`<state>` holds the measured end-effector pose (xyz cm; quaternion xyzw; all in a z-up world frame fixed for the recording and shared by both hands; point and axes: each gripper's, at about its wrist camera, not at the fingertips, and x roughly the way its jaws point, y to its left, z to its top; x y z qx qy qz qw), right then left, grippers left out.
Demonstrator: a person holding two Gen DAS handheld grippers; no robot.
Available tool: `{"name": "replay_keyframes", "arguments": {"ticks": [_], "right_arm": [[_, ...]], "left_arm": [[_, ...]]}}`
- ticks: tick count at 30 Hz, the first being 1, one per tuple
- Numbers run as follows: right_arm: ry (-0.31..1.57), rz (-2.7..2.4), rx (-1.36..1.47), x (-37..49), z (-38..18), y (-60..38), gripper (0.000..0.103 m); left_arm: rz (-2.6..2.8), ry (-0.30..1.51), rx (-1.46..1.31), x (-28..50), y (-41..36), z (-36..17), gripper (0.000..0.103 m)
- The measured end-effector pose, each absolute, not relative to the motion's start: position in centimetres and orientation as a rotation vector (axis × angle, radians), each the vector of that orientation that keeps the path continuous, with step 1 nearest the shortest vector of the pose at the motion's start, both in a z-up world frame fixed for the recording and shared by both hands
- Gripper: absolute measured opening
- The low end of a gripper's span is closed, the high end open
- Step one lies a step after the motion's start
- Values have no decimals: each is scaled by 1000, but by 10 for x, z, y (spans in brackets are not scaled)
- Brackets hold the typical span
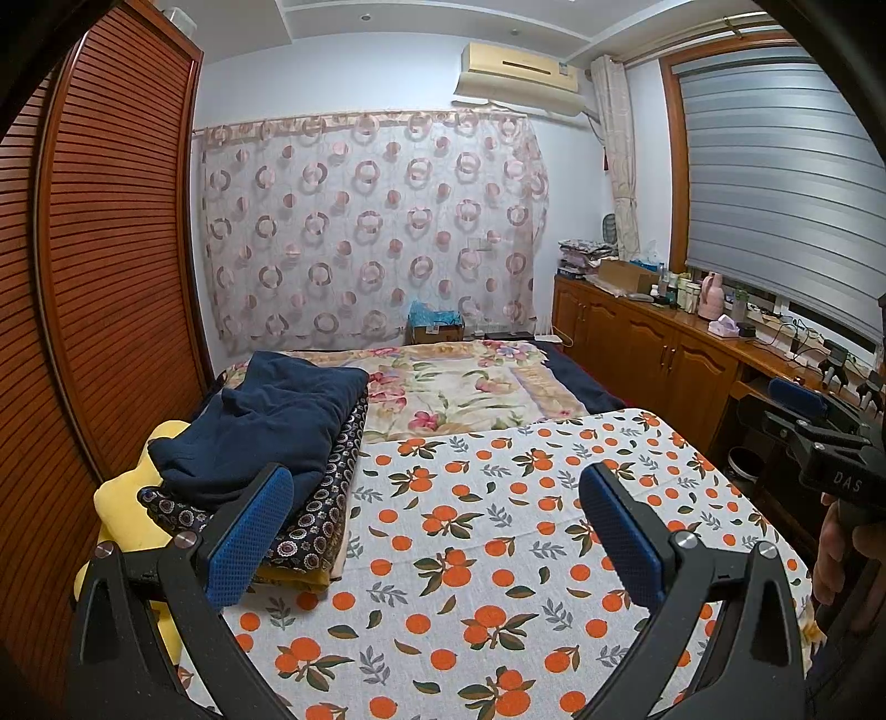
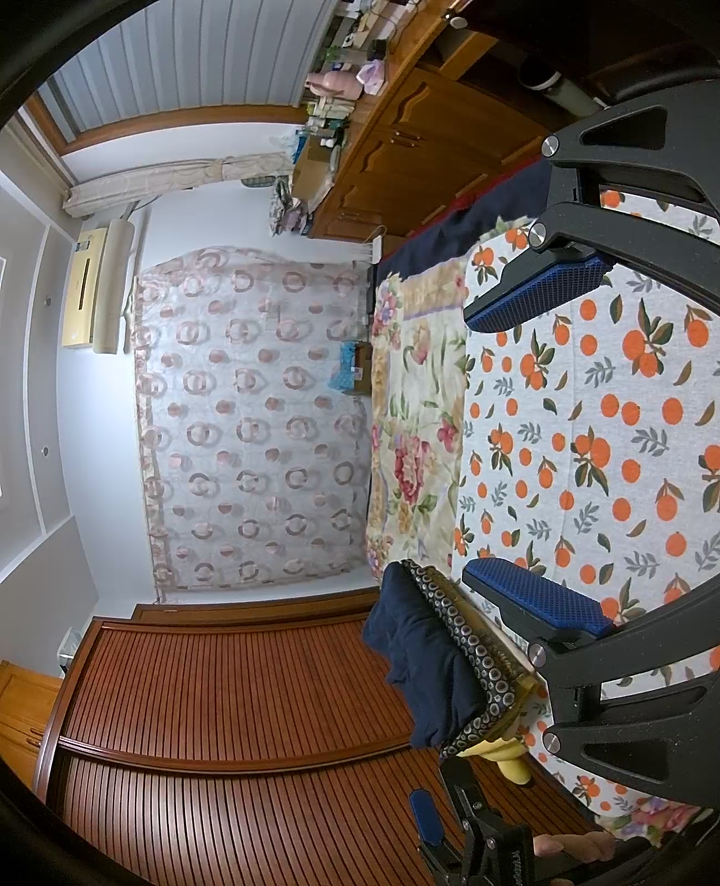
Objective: Fold small clothes
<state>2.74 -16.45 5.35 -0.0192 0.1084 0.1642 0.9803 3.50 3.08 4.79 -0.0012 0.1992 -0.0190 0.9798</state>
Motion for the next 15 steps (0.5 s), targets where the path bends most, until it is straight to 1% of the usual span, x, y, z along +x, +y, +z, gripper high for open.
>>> {"name": "replay_keyframes", "arguments": {"ticks": [15], "right_arm": [[218, 334, -39, 28, 53, -166, 85]], "left_arm": [[-37, 400, -1, 35, 30, 46, 103]]}}
